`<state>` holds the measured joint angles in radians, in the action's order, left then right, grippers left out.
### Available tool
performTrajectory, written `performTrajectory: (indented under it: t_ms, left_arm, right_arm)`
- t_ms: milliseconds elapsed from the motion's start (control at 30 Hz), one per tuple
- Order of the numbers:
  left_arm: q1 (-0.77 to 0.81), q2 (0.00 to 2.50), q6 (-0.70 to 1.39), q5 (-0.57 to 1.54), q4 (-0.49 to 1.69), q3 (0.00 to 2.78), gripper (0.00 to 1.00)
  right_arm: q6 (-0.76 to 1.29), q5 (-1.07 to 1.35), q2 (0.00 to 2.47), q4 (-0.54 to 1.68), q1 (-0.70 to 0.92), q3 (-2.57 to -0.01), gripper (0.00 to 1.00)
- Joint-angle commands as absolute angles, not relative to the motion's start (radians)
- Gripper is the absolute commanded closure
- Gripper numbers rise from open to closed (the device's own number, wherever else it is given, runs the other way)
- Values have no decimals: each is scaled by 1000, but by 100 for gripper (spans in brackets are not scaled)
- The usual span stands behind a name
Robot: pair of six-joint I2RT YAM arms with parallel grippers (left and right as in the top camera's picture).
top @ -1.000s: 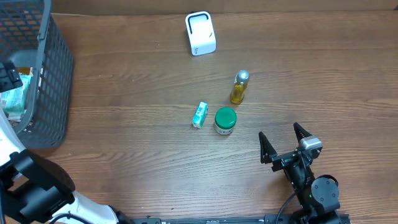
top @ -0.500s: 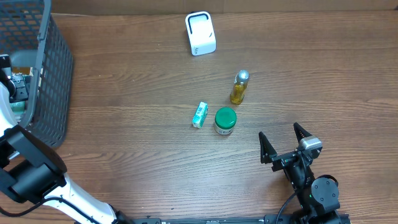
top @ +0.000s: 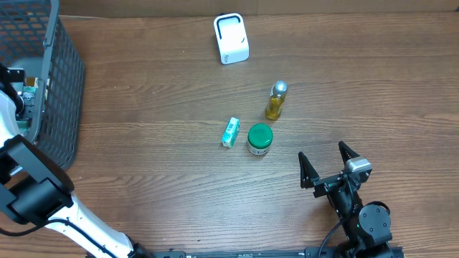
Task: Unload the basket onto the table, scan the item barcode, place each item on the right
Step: 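Lower the left gripper into the basket and grasp the green wipes pack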
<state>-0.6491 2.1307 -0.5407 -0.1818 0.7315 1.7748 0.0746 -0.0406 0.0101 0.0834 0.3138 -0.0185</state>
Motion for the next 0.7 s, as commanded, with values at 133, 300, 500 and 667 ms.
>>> performTrajectory:
  t_ms: [133, 300, 500, 667]
  left_arm:
    - [-680, 2139, -600, -130, 698, 1769, 0]
    - [-715, 2157, -607, -89, 694, 1769, 0]
    - [-718, 2201, -607, -44, 685, 1769, 0]
    - [-719, 2203, -607, -32, 650, 1769, 0]
  right_arm:
    - [70, -39, 3, 81, 307, -8, 0]
    - [70, -39, 3, 81, 307, -8, 0]
    - [70, -39, 3, 81, 307, -8, 0]
    - [70, -39, 3, 81, 307, -8, 0]
